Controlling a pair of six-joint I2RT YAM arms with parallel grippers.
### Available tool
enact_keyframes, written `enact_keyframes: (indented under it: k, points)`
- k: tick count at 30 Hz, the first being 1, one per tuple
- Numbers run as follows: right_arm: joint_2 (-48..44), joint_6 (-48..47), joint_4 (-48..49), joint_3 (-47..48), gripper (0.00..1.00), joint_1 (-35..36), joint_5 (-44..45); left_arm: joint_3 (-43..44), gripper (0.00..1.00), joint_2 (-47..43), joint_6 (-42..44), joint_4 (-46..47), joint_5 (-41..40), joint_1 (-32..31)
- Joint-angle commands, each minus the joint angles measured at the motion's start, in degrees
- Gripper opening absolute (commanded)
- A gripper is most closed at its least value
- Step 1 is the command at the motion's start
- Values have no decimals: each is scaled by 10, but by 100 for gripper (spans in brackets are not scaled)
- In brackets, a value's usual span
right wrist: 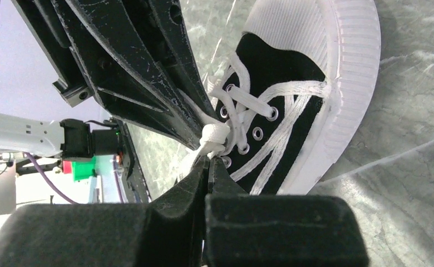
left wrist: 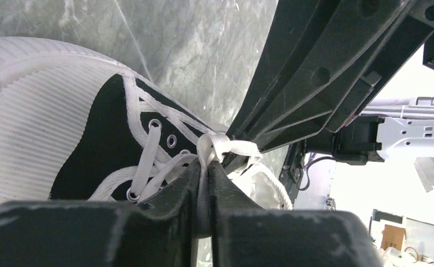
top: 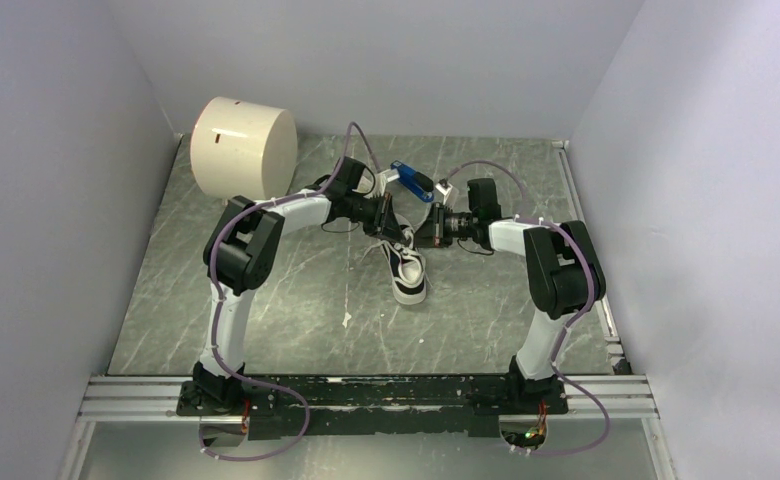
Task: Tie the shoes
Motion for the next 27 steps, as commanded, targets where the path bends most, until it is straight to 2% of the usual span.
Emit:
enact_keyframes:
  k: [1, 3, 6, 11, 21, 27]
  points:
    - [-16, -17, 5, 0, 0, 0, 4, -10, 23, -28, 13, -14, 13, 7]
    - [-17, -18, 4, 0, 0, 0, 1, -20, 40, -33, 3, 2, 16, 16]
    - [-20, -19, 5, -2, 0, 0, 0, -23, 52, -34, -5, 13, 21, 24]
    - [-24, -23, -1, -4, 0, 0, -2, -23, 45, -35, -25, 35, 21, 32]
    - [-25, -28, -9, -5, 0, 0, -6, -18, 54, -33, -63, 95, 28, 33]
    - [-25, -28, -14, -3, 0, 0, -1, -5, 33, -32, -32, 43, 17, 33]
